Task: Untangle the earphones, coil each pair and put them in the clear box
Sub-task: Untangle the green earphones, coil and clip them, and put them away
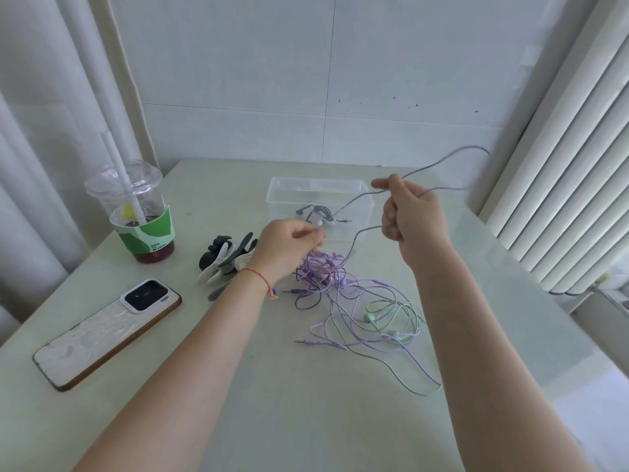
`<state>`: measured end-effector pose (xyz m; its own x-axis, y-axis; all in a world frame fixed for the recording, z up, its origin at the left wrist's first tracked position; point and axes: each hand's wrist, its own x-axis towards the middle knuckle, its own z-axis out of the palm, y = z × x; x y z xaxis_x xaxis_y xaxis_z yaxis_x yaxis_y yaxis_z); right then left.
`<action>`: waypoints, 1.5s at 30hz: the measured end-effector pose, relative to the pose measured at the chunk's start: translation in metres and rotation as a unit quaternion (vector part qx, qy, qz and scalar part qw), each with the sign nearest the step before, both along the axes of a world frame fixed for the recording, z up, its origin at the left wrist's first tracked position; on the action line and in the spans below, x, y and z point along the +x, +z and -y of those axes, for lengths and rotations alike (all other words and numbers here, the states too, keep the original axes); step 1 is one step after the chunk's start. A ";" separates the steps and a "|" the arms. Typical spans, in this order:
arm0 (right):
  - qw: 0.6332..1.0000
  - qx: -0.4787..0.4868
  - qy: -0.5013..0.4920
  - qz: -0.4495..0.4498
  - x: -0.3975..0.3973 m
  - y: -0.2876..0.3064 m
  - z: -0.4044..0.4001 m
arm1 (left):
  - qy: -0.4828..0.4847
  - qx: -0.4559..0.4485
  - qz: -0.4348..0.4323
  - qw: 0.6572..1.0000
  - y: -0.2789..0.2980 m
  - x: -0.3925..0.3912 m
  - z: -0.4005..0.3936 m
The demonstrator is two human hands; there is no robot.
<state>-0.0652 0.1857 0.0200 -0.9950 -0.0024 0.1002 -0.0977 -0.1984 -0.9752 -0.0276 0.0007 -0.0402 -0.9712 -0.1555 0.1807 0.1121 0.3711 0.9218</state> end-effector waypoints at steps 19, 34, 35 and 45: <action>0.800 0.563 -0.196 -0.065 0.016 0.004 0.006 | 0.014 -0.018 0.003 1.000 0.011 0.004 -0.001; 0.927 0.340 0.004 -0.161 0.013 0.006 0.017 | -0.111 0.012 0.042 0.993 0.004 0.002 0.004; 0.941 0.292 -0.022 -0.168 0.015 0.008 0.018 | -0.107 0.002 0.041 0.993 0.002 0.001 0.004; 0.926 0.364 -0.084 -0.051 0.010 0.011 0.001 | -0.004 -0.004 -0.008 1.000 -0.001 -0.003 0.011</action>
<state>-0.0549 0.1844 0.0311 -0.9728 0.0477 0.2267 -0.1668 0.5351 -0.8282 -0.0309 -0.0103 -0.0415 -0.9693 -0.1469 0.1973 0.1295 0.3769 0.9172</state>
